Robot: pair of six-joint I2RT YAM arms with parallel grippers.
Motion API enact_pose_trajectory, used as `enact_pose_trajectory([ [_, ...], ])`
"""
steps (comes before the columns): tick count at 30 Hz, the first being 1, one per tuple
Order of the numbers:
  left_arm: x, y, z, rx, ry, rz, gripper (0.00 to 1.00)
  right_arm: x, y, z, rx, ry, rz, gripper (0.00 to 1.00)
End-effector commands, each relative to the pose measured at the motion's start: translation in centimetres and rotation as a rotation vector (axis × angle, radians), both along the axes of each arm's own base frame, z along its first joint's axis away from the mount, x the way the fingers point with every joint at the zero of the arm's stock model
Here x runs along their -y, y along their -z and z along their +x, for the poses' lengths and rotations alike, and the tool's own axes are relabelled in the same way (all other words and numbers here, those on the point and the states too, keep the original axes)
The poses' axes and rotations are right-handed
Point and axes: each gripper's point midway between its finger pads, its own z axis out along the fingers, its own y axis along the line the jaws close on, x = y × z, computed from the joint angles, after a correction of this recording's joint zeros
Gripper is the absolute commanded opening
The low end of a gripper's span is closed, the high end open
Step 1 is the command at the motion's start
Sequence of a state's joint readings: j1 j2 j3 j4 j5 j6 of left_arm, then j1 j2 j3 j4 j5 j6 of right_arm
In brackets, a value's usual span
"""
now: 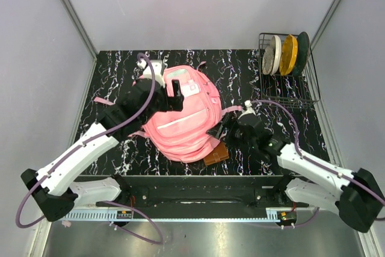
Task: Pack the student bag
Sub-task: Adjust the student bag at the center of the board.
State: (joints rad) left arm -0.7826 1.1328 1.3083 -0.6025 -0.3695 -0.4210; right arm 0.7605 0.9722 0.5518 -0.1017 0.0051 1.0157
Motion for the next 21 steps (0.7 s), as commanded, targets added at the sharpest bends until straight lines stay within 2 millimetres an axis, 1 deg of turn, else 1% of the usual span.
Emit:
enact_pose_trajectory([
  [1, -2.8, 6.7, -1.8, -0.152, -0.141, -0.007, 0.99, -2.9, -2.2, 0.8, 0.023, -0.088, 0.057, 0.85],
  [2, -3.5, 8.3, -2.7, -0.183, -0.167, -0.029, 0.99, -3.2, -1.9, 0.7, 0.017, -0.1, 0.056, 0.83],
  [3, -3.9, 8.9, -3.1, -0.195, -0.179, -0.039, 0.99, -3.5, -1.3, 0.9, 0.001, -0.105, 0.046, 0.81],
  [5, -4.5, 10.2, -4.2, -0.215, -0.191, -0.078, 0.99, -3.8, -1.0, 1.0, -0.005, -0.118, 0.035, 0.77],
  [7, -4.6, 10.8, -4.7, -0.221, -0.181, -0.092, 0.99, -3.9, -0.2, 1.2, -0.019, -0.12, 0.01, 0.73],
  [8, -5.4, 11.5, -5.2, -0.237, -0.207, -0.082, 0.99, -3.9, -0.2, 1.5, -0.013, -0.111, -0.001, 0.72],
  [9, -5.9, 11.7, -5.3, -0.239, -0.221, -0.071, 0.99, -3.9, -0.1, 1.6, -0.011, -0.111, -0.007, 0.68],
  [11, -7.0, 12.2, -5.5, -0.239, -0.252, -0.047, 0.99, -3.8, 0.2, 1.9, -0.015, -0.104, -0.034, 0.64],
  [13, -7.3, 12.5, -5.6, -0.243, -0.26, -0.04, 0.99, -3.5, 0.7, 2.0, -0.024, -0.094, -0.052, 0.63],
  [14, -7.6, 13.1, -5.7, -0.258, -0.271, -0.031, 0.99, -3.4, 0.9, 2.1, -0.021, -0.088, -0.064, 0.62],
  [16, -7.4, 13.8, -5.8, -0.28, -0.262, -0.03, 0.99, -3.4, 1.2, 2.2, -0.027, -0.087, -0.075, 0.61],
  [19, -7.3, 15.6, -6.1, -0.326, -0.256, -0.003, 0.99, -3.4, 1.7, 2.4, -0.035, -0.088, -0.098, 0.6],
  [21, -7.3, 16.2, -6.1, -0.338, -0.259, -0.003, 0.99, -3.4, 2.3, 2.6, -0.04, -0.089, -0.117, 0.6],
])
